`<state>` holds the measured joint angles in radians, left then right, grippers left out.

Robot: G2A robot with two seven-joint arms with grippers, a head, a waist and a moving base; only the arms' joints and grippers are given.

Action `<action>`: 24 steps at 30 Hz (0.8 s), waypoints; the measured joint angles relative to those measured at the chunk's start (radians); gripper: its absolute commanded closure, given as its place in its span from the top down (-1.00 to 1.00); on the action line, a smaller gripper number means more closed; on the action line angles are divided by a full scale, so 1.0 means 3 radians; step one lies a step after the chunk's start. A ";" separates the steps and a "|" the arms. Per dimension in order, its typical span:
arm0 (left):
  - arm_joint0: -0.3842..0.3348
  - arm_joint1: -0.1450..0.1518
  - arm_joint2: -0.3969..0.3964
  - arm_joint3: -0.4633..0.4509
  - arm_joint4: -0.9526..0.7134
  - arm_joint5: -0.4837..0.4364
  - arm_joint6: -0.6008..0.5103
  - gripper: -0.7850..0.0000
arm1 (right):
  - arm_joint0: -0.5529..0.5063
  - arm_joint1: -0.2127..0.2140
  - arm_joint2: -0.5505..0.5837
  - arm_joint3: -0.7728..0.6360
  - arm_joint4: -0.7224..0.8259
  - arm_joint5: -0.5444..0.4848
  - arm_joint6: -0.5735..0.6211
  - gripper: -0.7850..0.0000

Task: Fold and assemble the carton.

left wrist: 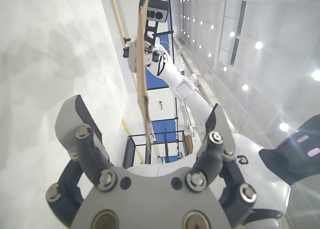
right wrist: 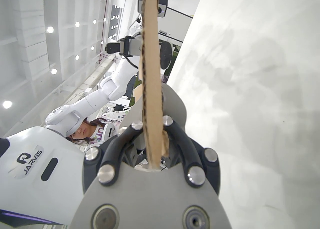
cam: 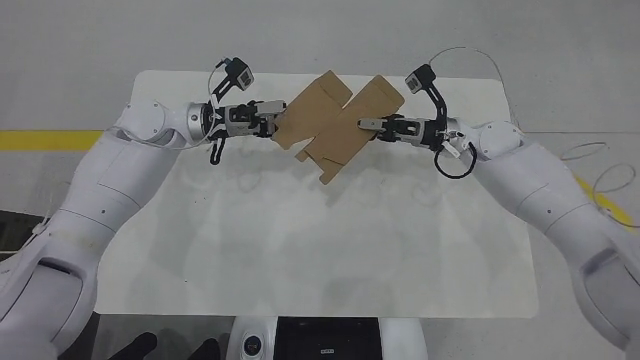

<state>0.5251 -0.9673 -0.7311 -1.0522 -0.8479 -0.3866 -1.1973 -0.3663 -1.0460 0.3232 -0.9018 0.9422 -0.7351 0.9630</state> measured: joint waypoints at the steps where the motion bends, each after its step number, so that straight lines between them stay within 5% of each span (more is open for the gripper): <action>1: 0.0024 0.0001 -0.0012 -0.0023 0.0007 0.0018 0.0012 1.00 | -0.0008 -0.0015 0.0012 -0.0002 -0.0031 0.0016 -0.0025 -1.00; 24: 0.0402 0.0083 -0.0566 -0.0433 0.0051 0.0370 -0.0013 1.00 | -0.0189 -0.0249 0.0360 0.0239 -0.0615 0.0250 -0.0265 -1.00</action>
<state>0.6458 -0.9423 -0.9010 -1.1821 -0.8325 -0.2757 -1.2013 -0.4229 -1.1207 0.4311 -0.8302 0.7578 -0.6600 0.8834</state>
